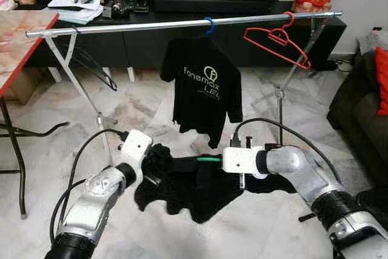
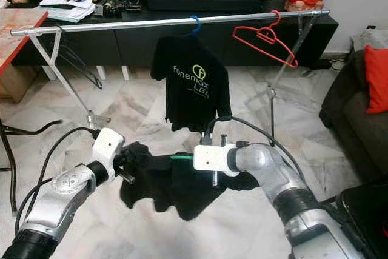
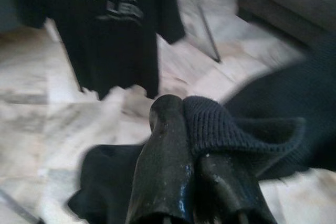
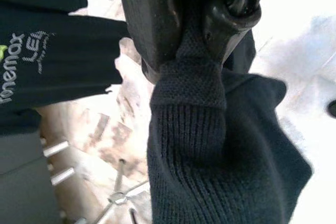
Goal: Hang hanger
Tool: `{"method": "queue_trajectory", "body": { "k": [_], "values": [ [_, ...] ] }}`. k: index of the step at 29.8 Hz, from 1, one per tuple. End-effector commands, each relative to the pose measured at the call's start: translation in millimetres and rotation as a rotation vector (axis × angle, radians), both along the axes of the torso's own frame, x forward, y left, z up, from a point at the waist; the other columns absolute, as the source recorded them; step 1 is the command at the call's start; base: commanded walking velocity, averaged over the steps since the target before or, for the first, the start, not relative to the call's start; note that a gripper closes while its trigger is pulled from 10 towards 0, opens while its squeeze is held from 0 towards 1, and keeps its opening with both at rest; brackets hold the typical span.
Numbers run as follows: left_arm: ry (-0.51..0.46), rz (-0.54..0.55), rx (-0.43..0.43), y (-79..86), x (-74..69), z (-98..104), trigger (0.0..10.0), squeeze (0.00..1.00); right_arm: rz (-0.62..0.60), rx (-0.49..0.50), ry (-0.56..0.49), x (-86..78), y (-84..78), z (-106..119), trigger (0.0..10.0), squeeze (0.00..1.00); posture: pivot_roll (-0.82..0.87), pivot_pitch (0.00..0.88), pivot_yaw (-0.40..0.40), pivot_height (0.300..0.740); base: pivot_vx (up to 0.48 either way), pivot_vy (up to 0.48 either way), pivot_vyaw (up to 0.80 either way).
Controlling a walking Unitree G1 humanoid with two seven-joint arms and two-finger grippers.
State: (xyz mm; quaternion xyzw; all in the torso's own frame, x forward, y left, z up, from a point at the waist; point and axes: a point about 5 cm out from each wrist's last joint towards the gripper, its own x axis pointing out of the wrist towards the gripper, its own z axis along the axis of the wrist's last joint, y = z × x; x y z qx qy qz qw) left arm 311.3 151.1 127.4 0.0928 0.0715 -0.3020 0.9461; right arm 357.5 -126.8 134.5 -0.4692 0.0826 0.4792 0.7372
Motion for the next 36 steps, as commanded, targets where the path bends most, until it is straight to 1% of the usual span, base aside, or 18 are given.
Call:
{"method": "queue_trajectory", "body": {
  "k": [1, 2, 3, 9, 11, 12, 13, 15, 19, 20, 21, 22, 23, 26, 27, 28, 29, 36],
  "values": [
    [0.022, -0.142, -0.009, -18.4, -10.8, 7, 0.0, 0.00, -0.077, 0.021, -0.058, 9.2, 3.7, 8, 0.0, 0.00, 0.04, 0.126, -0.019, 0.740, 0.000, 0.000, 0.00],
    [0.022, -0.142, -0.009, -18.4, -10.8, 7, 0.0, 0.00, -0.077, 0.021, -0.058, 9.2, 3.7, 8, 0.0, 0.00, 0.04, 0.126, -0.019, 0.740, 0.000, 0.000, 0.00],
    [0.031, -0.177, 0.001, -20.3, -14.4, 9, 0.0, 0.00, -0.127, 0.027, -0.066, 12.1, 2.9, 8, 0.0, 0.00, 0.04, 0.127, -0.020, 0.740, 0.000, 0.000, 0.00],
    [0.084, -0.263, 0.018, -25.5, -25.7, 20, 0.0, 0.00, -0.257, 0.082, -0.046, 17.3, 2.8, 5, 0.0, 0.00, 0.04, 0.124, -0.021, 0.740, 0.000, 0.000, 0.00],
    [0.089, -0.282, 0.012, -28.2, -27.4, 22, 0.0, 0.00, -0.262, 0.088, -0.036, 17.1, 4.2, 4, 0.0, 0.00, 0.04, 0.122, -0.022, 0.740, 0.000, 0.000, 0.00],
    [0.106, -0.335, 0.003, -36.7, -32.4, 24, 0.0, 0.00, -0.246, 0.164, 0.007, 14.7, 15.0, 3, 0.0, 0.00, 0.04, 0.120, -0.021, 0.740, 0.000, 0.000, 0.00],
    [0.106, -0.335, 0.003, -36.7, -32.4, 24, 0.0, 0.00, -0.246, 0.164, 0.007, 14.7, 15.0, 3, 0.0, 0.00, 0.04, 0.120, -0.021, 0.740, 0.000, 0.000, 0.00],
    [0.131, -0.366, 0.025, -42.3, -37.3, 22, 0.0, 0.00, -0.213, 0.243, 0.063, 11.2, 27.5, 5, 0.0, 0.00, 0.04, 0.120, -0.021, 0.740, 0.000, 0.000, 0.00],
    [0.177, -0.436, 0.067, -46.8, -47.5, 16, 0.0, 0.00, -0.234, 0.267, 0.059, 13.0, 30.5, 8, 0.0, 0.00, 0.04, 0.120, -0.023, 0.740, 0.000, 0.000, 0.00],
    [0.197, -0.488, 0.097, -48.9, -54.7, 15, 2.1, 0.00, -0.249, 0.269, 0.051, 14.6, 30.1, 9, 0.0, 0.00, 0.04, 0.120, -0.023, 0.740, 0.000, 0.000, 0.00],
    [0.202, -0.511, 0.122, -49.0, -58.0, 13, 8.8, 0.00, -0.255, 0.284, 0.054, 15.2, 30.5, 10, 0.0, 0.00, 0.04, 0.120, -0.024, 0.740, 0.000, 0.000, 0.00],
    [0.202, -0.511, 0.122, -49.0, -58.0, 13, 8.8, 0.00, -0.255, 0.284, 0.054, 15.2, 30.5, 10, 0.0, 0.00, 0.04, 0.120, -0.024, 0.740, 0.000, 0.000, 0.00],
    [0.209, -0.519, 0.159, -48.1, -60.0, 10, 10.0, 0.00, -0.257, 0.306, 0.064, 15.7, 31.4, 11, 0.0, 0.00, 0.04, 0.120, -0.024, 0.740, 0.000, 0.000, 0.00],
    [0.217, -0.502, 0.187, -46.5, -59.0, 7, 10.0, 0.00, -0.254, 0.320, 0.071, 15.7, 32.3, 13, 0.0, 0.00, 0.04, 0.120, -0.024, 0.740, 0.000, 0.000, 0.00],
    [0.217, -0.506, 0.190, -46.3, -59.3, 7, 10.0, 0.56, -0.252, 0.319, 0.072, 15.4, 32.2, 13, 0.0, 0.00, 0.04, 0.122, -0.024, 0.740, 0.000, 0.000, 0.00],
    [0.217, -0.506, 0.190, -46.3, -59.3, 7, 10.0, 0.56, -0.252, 0.319, 0.072, 15.4, 32.2, 13, 0.0, 0.00, 0.04, 0.122, -0.024, 0.740, 0.000, 0.000, 0.00],
    [0.218, -0.507, 0.189, -46.4, -59.6, 7, 10.0, 1.00, -0.251, 0.318, 0.072, 15.3, 32.2, 13, 0.0, 0.00, 0.04, 0.122, -0.025, 0.740, 0.000, 0.000, 0.00],
    [0.229, -0.540, 0.204, -48.5, -62.6, 9, 10.0, 1.00, -0.235, 0.354, 0.076, 13.7, 35.9, 14, 0.0, 0.00, 0.04, 0.121, -0.023, 0.740, 0.000, 0.000, 0.00]
  ]
}}
